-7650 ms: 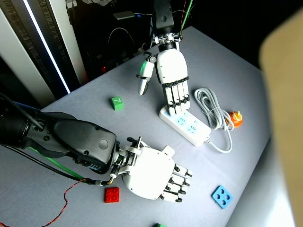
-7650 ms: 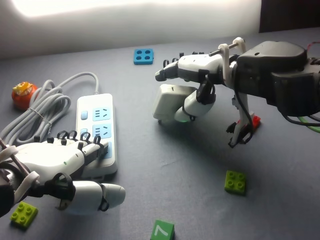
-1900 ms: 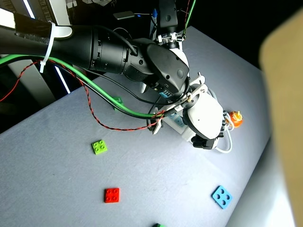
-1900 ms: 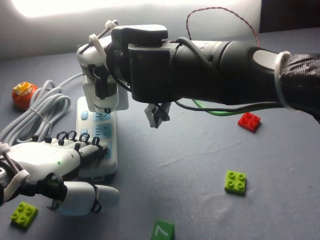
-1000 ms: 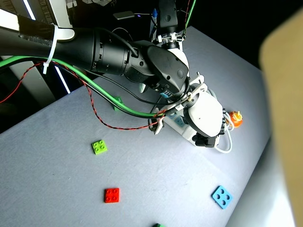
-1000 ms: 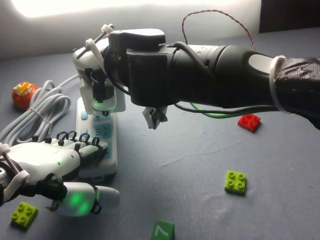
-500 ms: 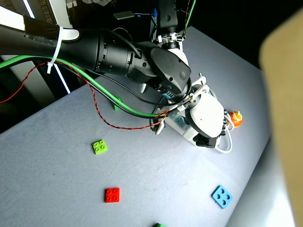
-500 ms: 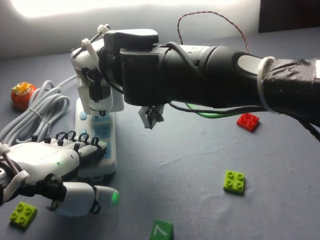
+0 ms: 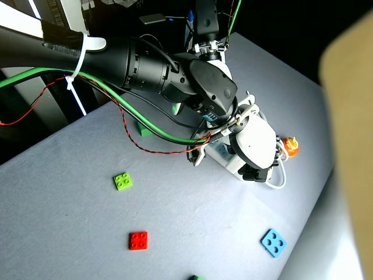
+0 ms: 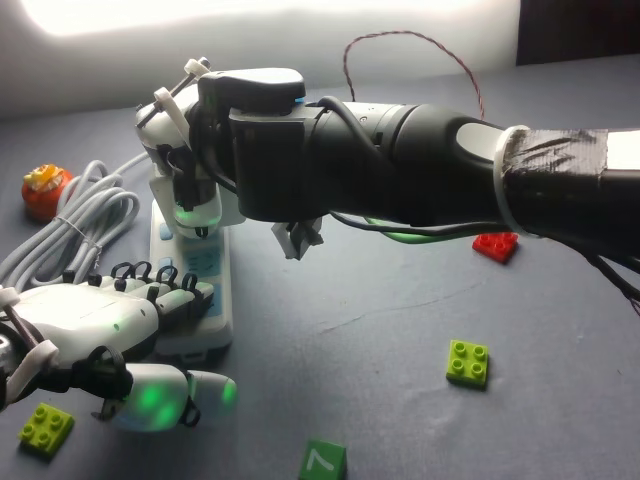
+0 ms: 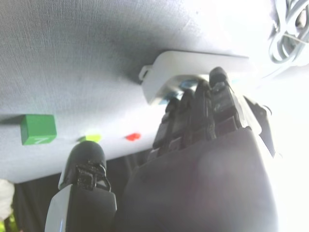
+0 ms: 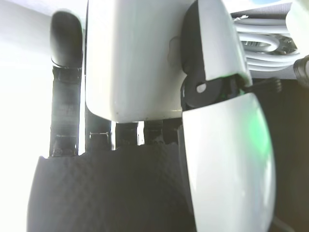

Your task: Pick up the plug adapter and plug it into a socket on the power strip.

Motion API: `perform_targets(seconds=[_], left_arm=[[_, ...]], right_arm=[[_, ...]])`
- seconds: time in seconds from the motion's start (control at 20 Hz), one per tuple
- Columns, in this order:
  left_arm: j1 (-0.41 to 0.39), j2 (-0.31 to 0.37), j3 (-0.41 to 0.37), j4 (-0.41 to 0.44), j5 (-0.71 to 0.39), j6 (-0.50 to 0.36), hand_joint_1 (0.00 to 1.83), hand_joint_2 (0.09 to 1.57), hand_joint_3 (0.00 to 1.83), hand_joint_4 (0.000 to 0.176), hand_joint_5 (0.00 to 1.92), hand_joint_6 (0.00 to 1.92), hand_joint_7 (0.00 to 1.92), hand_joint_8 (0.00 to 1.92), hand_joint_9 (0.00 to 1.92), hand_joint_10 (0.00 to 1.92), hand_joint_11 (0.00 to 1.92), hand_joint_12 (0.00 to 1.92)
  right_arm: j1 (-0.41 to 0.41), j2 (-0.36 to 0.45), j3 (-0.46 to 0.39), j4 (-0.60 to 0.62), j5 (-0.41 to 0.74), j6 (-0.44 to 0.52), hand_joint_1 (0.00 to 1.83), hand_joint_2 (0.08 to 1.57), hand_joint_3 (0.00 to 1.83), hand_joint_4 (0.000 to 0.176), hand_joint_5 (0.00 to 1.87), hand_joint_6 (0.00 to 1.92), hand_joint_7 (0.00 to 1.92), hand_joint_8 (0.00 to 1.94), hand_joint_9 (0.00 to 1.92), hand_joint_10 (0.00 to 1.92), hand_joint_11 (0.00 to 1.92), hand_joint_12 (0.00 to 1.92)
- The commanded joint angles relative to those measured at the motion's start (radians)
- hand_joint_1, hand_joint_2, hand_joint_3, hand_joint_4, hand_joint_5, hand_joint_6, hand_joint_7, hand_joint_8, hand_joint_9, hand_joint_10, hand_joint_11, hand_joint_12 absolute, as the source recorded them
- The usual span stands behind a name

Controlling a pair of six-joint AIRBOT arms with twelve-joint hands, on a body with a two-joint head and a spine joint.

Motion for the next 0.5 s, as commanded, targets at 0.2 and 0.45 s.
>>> perform_targets(seconds=[0.2, 0.45], left_arm=[[0.025, -0.032, 0.000, -0.060, 0.128, 0.004, 0.00, 1.23, 0.00, 0.000, 0.09, 0.00, 0.09, 0.00, 0.07, 0.00, 0.00, 0.04], [0.025, -0.033, 0.001, -0.060, 0.129, 0.004, 0.00, 1.23, 0.00, 0.000, 0.11, 0.00, 0.09, 0.00, 0.07, 0.00, 0.01, 0.06]], right_arm=[[-0.029, -0.002, 0.003, -0.024, -0.061, 0.002, 1.23, 1.11, 0.00, 0.000, 0.91, 1.03, 1.10, 0.87, 1.13, 0.54, 0.66, 1.34], [-0.037, 0.000, 0.003, -0.024, -0.083, -0.005, 1.23, 1.11, 0.00, 0.000, 0.91, 1.05, 1.07, 0.92, 1.12, 0.54, 0.65, 1.36]])
